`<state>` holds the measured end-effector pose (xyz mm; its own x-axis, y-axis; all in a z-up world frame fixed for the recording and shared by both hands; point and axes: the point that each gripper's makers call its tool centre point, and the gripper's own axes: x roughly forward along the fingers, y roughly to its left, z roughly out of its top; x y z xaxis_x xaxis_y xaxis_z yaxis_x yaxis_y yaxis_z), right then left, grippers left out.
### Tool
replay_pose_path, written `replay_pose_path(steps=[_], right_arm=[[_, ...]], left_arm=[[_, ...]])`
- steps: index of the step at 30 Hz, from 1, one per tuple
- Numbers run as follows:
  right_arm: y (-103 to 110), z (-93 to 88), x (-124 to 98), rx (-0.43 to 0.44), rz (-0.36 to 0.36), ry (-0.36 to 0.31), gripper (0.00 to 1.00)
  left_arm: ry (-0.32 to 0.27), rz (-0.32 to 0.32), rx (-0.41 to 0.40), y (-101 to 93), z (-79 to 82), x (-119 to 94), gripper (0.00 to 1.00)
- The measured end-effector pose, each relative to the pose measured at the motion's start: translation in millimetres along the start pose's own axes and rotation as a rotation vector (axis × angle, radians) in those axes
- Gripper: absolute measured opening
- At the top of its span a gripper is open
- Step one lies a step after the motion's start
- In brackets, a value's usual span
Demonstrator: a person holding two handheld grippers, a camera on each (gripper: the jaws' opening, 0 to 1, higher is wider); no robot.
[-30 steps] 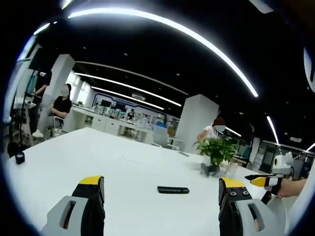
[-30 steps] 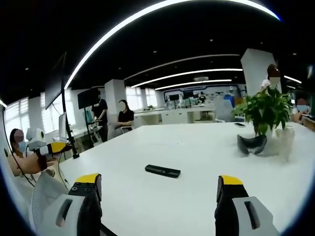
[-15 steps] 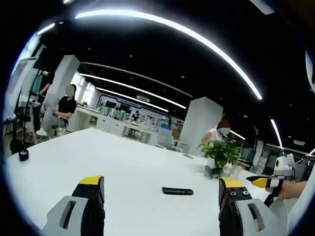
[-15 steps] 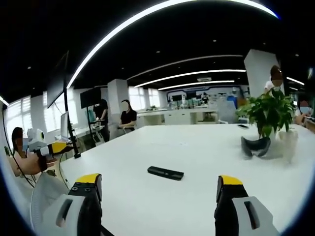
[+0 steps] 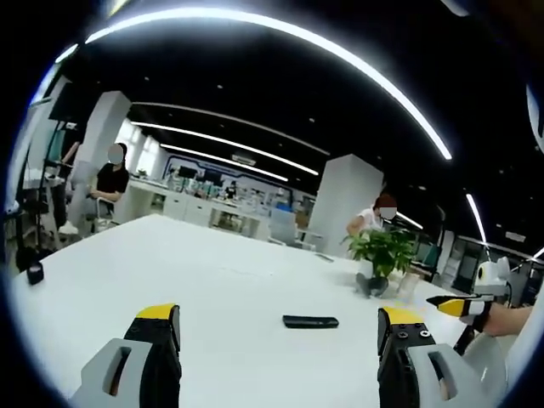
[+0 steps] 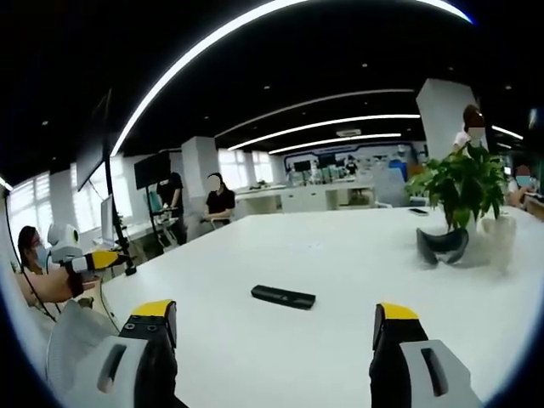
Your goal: Press the specified remote control buttons in sequence, fully releasing each button before pressing the next.
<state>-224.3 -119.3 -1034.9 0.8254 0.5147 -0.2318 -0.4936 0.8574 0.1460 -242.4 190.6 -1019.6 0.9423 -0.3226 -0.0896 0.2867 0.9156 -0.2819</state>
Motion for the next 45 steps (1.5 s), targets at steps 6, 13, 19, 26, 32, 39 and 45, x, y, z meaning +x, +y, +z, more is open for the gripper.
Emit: replay_pose_path(steps=[6, 13, 19, 26, 32, 39, 45], right_arm=[[-5.2, -1.7, 10.7, -0.028, -0.010, 0.029, 0.93], [-7.6, -12.4, 14.8, -0.020, -0.021, 0.070, 0.92], [-7.7, -21.6, 16.5, -0.013, -0.020, 0.110, 0.90], [-11.1, -39.1, 17.8, 0.006, -0.023, 0.195, 0.86], [-10.8, -54.3, 19.1, 0.036, -0.017, 0.258, 0.87], [-9.9, -66.0, 18.7, 0.040, -0.011, 0.315, 0.87], [-11.6, -69.6, 18.7, 0.041, -0.012, 0.332, 0.85]], left_arm=[[0.136, -0.044, 0.053, -2.4, -21.3, 26.4, 0.99], [0.268, -0.137, 0.112, -14.4, -45.7, 61.9, 0.99], [0.412, -0.238, 0.156, -22.6, -74.0, 94.4, 0.99], [0.572, -0.368, 0.241, -32.0, -101.9, 124.9, 0.99], [0.659, -0.460, 0.355, -35.8, -112.5, 154.6, 0.99], [0.744, -0.569, 0.401, -45.1, -121.6, 189.9, 0.99], [0.793, -0.657, 0.527, -47.1, -124.4, 219.2, 0.99]])
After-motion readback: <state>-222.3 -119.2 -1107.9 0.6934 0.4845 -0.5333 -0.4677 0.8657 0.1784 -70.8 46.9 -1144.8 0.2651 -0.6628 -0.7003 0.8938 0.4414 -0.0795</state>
